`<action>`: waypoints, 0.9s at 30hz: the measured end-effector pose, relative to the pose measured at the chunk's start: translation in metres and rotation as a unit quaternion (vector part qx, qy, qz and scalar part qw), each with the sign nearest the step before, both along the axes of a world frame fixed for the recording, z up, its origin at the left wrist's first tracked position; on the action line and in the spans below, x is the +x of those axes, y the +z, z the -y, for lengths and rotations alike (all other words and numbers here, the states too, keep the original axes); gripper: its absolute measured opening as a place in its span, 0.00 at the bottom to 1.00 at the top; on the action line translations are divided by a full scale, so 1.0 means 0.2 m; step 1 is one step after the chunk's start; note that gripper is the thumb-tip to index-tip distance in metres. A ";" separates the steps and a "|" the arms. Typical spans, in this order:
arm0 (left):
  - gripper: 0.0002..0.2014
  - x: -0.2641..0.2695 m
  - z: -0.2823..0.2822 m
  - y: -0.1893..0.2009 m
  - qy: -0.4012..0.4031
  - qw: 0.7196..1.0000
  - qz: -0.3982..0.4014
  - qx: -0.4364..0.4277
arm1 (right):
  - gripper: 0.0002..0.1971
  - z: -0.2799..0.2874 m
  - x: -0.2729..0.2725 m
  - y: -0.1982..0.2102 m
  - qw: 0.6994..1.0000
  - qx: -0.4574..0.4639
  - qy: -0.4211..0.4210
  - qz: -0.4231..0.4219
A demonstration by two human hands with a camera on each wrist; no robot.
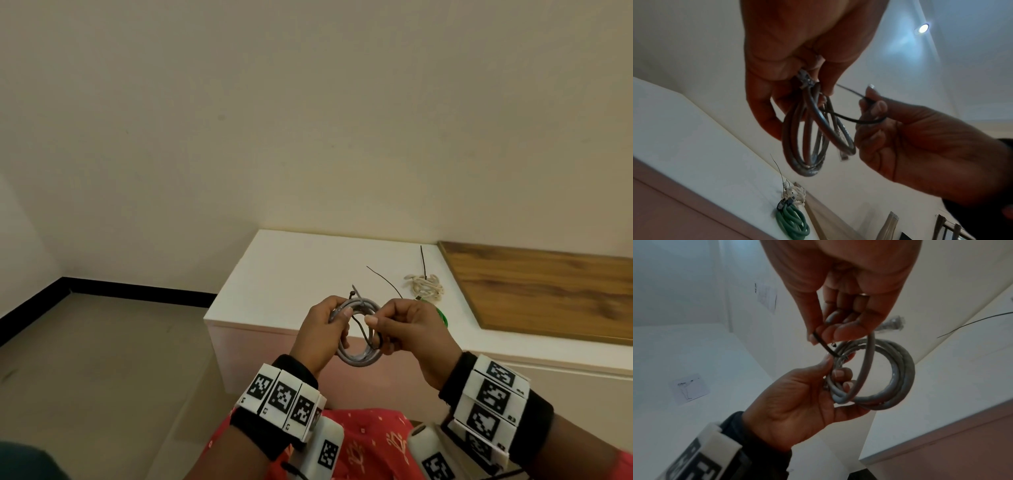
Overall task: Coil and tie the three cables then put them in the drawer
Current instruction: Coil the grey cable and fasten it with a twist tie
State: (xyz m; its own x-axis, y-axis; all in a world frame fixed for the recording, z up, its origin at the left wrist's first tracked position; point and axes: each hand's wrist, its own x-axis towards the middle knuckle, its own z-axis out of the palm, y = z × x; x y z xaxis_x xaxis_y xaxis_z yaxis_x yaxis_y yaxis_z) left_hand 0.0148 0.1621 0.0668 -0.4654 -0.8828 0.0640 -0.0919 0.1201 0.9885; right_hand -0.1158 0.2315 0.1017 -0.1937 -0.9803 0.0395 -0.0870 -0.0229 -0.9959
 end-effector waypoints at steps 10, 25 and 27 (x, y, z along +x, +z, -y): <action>0.09 0.01 0.00 0.02 0.012 1.000 -0.004 0.026 | 0.10 0.00 0.01 -0.01 0.999 0.029 -0.012 -0.012; 0.10 0.00 -0.01 0.02 0.014 1.000 0.006 -0.005 | 0.10 0.00 0.00 0.00 0.999 0.049 0.001 -0.014; 0.09 0.00 -0.01 0.03 0.015 1.000 0.010 -0.008 | 0.10 0.00 0.00 0.00 0.999 0.047 0.002 -0.014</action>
State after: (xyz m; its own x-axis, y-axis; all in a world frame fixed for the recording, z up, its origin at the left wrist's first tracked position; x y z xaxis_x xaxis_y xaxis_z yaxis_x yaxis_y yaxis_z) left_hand 0.0156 0.1648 0.0720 -0.4393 -0.8956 0.0701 -0.1145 0.1332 0.9844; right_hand -0.1159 0.2309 0.1008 -0.1907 -0.9805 -0.0483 -0.1143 0.0710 -0.9909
